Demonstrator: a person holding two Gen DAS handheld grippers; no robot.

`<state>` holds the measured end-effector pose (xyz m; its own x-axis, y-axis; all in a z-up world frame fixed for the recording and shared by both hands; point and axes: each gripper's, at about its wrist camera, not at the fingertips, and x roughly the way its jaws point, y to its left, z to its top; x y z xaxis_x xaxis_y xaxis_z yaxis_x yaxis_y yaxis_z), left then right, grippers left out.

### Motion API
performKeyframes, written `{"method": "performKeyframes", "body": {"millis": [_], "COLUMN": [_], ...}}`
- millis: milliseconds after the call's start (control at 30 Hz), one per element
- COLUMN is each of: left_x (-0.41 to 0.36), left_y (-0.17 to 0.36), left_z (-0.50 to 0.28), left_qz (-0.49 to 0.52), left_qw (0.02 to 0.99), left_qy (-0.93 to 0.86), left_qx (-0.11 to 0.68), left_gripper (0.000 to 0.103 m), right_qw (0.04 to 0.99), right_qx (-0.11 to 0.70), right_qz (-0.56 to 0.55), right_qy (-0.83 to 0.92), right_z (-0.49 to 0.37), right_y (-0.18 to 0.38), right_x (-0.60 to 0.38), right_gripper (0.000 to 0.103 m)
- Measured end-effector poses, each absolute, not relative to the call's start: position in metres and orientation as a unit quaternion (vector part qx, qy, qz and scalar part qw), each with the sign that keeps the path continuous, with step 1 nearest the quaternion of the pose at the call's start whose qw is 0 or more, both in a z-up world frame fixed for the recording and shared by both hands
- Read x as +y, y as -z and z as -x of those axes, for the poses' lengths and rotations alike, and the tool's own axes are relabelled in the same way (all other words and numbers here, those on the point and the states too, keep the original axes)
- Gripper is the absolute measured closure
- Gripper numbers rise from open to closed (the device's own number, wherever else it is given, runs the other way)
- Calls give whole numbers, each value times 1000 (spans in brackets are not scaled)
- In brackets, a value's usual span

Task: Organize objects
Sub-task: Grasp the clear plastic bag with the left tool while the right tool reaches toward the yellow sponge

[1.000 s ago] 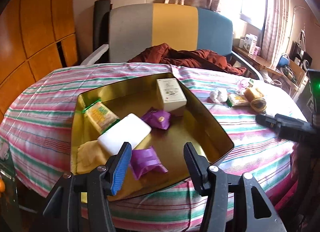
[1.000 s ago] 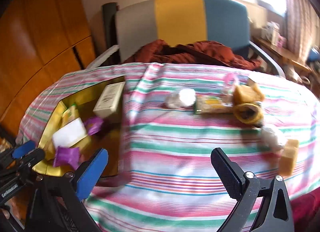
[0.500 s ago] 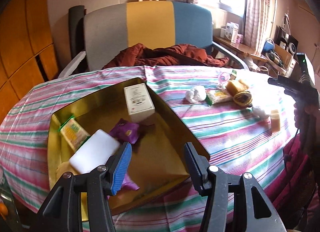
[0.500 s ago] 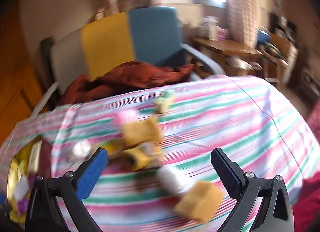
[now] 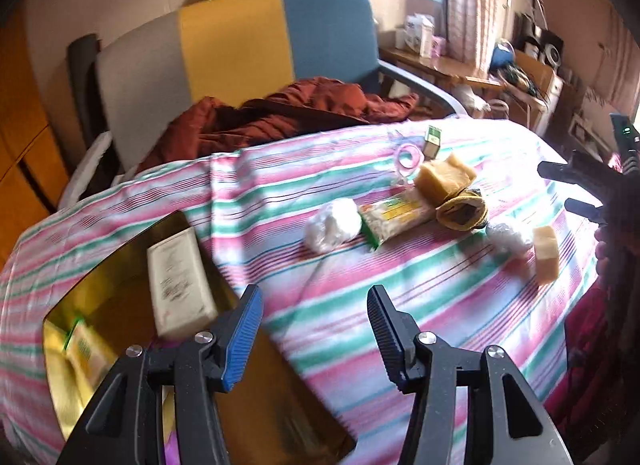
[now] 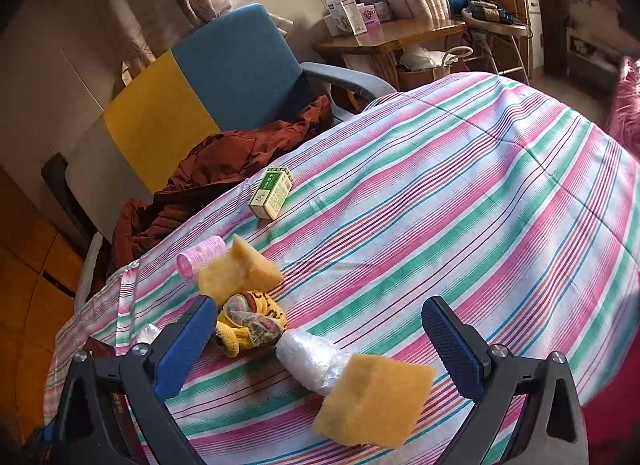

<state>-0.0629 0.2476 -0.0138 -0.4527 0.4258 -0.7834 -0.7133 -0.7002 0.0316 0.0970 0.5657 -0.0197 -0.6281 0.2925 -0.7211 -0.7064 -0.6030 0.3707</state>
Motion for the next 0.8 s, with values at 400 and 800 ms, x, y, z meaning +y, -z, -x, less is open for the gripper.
{"method": "performKeyframes", "body": {"millis": [400, 800], "left_x": [322, 350], "left_y": [62, 104], "left_z": [137, 176], "left_qz": [477, 539], "left_qw": [337, 332], "left_qy": [-789, -760], "left_qx": [192, 146], "left_gripper": [48, 50], "right_qw": [261, 248], "right_qx": [357, 363], "right_qz": [316, 327], "right_qy": [-840, -837], "right_z": [-95, -89], "right_y": [24, 29], "right_x": [566, 567], "right_gripper": [0, 0]}}
